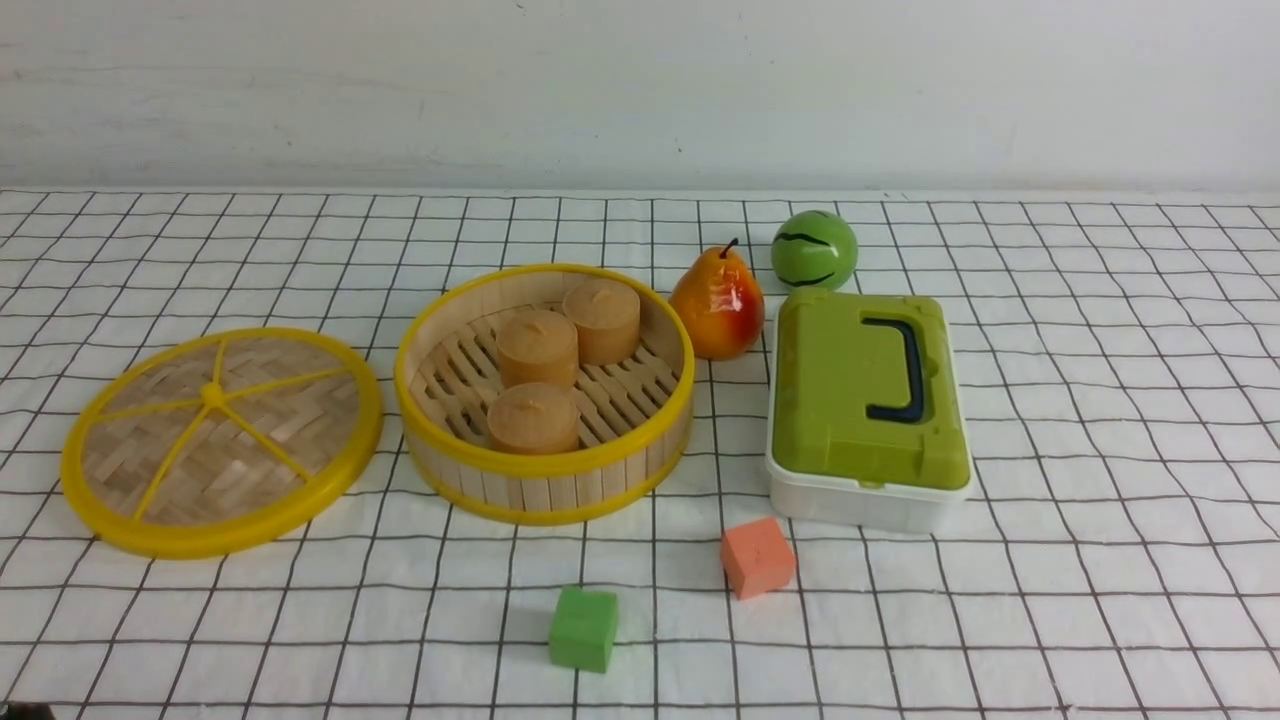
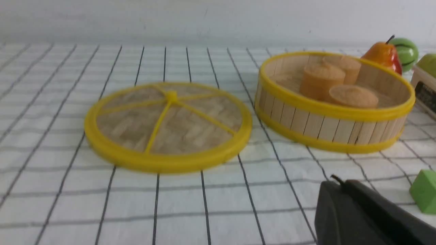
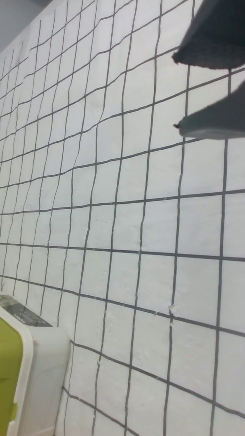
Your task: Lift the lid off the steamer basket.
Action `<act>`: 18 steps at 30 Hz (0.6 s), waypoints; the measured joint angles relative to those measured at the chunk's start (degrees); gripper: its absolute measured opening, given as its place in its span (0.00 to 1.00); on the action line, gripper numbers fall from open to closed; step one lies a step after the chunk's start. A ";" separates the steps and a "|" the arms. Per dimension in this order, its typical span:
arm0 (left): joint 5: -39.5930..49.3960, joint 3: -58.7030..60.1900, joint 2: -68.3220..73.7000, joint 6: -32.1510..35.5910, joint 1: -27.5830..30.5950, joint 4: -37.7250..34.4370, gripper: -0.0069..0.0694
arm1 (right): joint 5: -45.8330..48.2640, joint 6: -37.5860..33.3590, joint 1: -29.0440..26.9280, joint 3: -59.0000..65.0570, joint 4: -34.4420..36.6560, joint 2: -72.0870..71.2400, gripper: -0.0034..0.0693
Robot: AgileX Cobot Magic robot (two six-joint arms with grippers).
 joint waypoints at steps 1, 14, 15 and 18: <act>0.82 0.00 0.00 -1.03 0.00 0.57 0.07 | 0.00 0.00 0.00 0.00 0.00 0.00 0.38; 9.16 0.14 0.00 -1.70 -0.03 -0.50 0.07 | 0.00 0.00 0.00 0.00 0.00 0.00 0.38; 9.16 0.14 0.00 -1.70 -0.03 -0.57 0.07 | 0.00 0.00 0.00 0.00 0.00 0.00 0.38; 9.16 0.14 0.00 -1.70 -0.03 -0.68 0.07 | 0.00 0.00 0.00 0.00 0.00 0.00 0.38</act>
